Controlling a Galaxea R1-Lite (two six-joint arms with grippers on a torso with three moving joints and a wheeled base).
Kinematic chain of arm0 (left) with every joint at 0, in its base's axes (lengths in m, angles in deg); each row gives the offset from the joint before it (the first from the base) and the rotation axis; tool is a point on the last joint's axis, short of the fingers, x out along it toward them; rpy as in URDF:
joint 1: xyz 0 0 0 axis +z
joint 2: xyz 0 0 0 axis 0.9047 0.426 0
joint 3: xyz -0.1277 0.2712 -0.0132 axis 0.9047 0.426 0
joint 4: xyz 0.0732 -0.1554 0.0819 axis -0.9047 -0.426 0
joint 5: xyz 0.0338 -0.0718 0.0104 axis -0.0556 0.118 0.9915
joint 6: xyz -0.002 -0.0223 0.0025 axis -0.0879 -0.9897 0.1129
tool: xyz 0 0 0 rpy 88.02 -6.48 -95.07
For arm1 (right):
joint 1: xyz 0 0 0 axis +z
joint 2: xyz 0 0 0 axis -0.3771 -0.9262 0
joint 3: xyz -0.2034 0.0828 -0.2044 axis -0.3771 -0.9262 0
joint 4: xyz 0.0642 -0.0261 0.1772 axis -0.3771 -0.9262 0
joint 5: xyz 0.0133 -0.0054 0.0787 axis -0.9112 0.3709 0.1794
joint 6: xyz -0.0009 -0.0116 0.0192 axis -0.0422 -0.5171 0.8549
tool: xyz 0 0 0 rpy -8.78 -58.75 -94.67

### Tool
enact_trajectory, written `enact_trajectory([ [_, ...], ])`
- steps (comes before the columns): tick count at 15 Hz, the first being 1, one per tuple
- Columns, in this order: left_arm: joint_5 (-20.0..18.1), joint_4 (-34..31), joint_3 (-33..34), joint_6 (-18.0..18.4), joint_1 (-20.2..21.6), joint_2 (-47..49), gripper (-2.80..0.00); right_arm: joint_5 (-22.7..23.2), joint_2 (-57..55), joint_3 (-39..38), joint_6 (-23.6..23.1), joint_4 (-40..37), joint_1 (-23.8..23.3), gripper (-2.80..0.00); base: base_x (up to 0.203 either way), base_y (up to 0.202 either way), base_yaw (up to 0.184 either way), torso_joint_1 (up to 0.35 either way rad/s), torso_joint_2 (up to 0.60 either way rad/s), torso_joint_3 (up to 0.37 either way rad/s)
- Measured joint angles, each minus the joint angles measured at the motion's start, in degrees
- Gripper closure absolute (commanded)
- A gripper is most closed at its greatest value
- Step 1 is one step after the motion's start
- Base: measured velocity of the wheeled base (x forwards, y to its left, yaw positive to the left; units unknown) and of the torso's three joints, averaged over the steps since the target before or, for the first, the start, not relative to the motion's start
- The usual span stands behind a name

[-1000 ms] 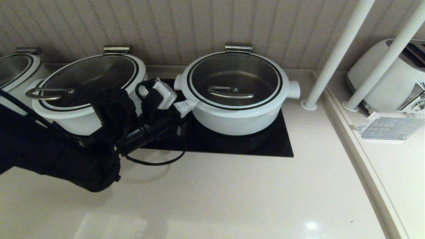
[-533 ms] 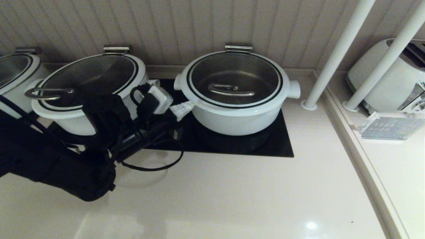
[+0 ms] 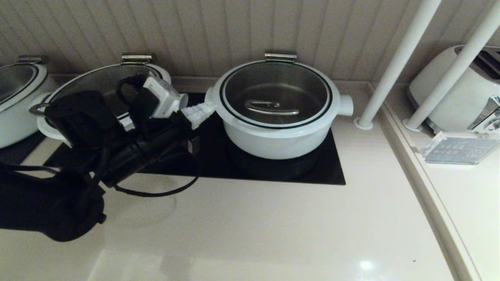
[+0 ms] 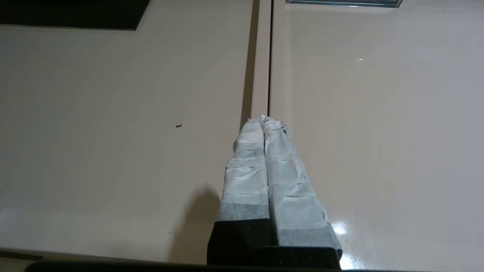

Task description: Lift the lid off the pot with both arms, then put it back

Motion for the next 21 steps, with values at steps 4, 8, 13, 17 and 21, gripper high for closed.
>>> enact_trajectory([
  [4,0.4,-7.2,4.5,0.0,2.8,-9.5,0.00,0.0,0.0,0.0,0.0,0.0,0.0,0.00,0.000,0.000,0.000,0.000,0.00,0.000],
  [8,7.2,-15.8,13.0,-0.4,5.8,-21.4,0.00,0.0,0.0,0.0,0.0,0.0,0.0,0.00,0.000,0.000,0.000,0.000,0.00,0.000],
  [13,16.9,-20.1,30.4,-1.5,6.5,-35.0,0.00,0.0,0.0,0.0,0.0,0.0,0.0,0.00,0.000,0.000,0.000,0.000,0.00,0.000],
  [17,19.9,-23.2,41.0,-4.6,6.5,-43.3,0.00,0.0,0.0,0.0,0.0,0.0,0.0,0.00,0.000,0.000,0.000,0.000,0.00,0.000],
  [21,19.9,-38.0,42.2,-5.6,6.5,-54.1,0.00,0.0,0.0,0.0,0.0,0.0,0.0,0.00,0.000,0.000,0.000,0.000,0.00,0.000],
])
